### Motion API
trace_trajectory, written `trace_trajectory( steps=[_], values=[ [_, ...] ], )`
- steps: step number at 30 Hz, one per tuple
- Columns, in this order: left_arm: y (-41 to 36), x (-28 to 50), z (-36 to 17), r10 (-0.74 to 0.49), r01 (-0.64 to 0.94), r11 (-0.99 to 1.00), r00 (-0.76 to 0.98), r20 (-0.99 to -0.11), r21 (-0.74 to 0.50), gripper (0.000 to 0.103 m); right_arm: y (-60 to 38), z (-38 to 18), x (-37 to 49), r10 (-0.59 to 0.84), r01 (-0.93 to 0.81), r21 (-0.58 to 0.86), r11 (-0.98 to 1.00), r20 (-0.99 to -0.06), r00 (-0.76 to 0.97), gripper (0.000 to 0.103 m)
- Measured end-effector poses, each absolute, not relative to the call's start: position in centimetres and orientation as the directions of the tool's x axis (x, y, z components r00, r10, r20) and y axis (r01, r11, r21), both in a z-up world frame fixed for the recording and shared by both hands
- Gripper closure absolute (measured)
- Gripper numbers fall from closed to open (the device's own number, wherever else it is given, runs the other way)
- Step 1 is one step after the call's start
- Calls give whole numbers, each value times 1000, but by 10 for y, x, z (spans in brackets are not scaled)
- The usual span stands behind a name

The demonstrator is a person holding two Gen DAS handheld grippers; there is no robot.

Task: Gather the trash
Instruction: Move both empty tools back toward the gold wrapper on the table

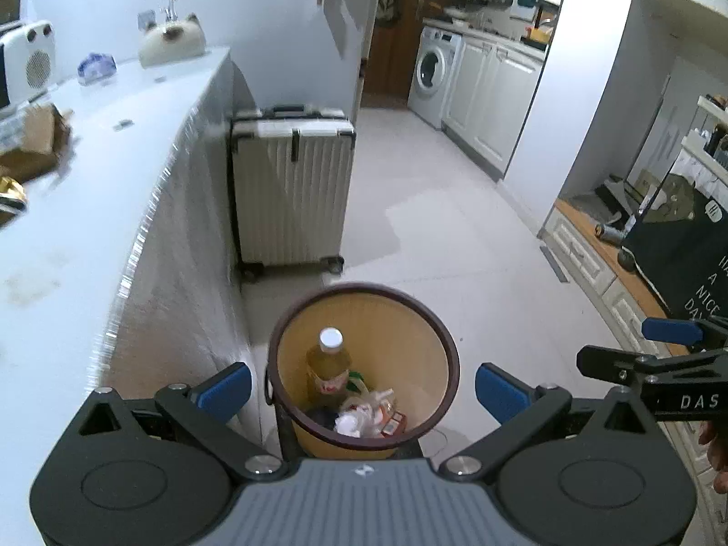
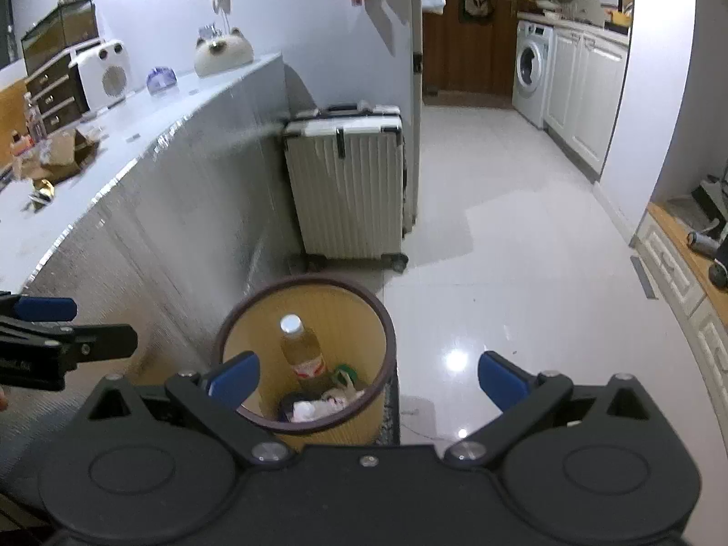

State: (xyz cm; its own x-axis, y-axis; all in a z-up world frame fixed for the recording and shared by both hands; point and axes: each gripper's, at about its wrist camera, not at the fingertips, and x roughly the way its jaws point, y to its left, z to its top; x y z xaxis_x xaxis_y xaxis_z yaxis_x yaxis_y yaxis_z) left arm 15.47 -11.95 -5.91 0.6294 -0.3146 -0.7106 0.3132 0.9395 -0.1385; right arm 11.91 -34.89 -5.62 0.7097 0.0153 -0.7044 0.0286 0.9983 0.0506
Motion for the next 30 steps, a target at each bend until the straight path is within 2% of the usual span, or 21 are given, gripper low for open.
trace_trajectory(
  steps=[14,30],
  values=[
    [-59,124,-21,-277,252,959,728,-628,-131,0,-317,-14,99,48,-5,72,997,-601,798,0],
    [56,132,4,-130,100,991,819,-558,-85,0,-235,2,135,208,-151,151,977,-508,836,0]
  ],
)
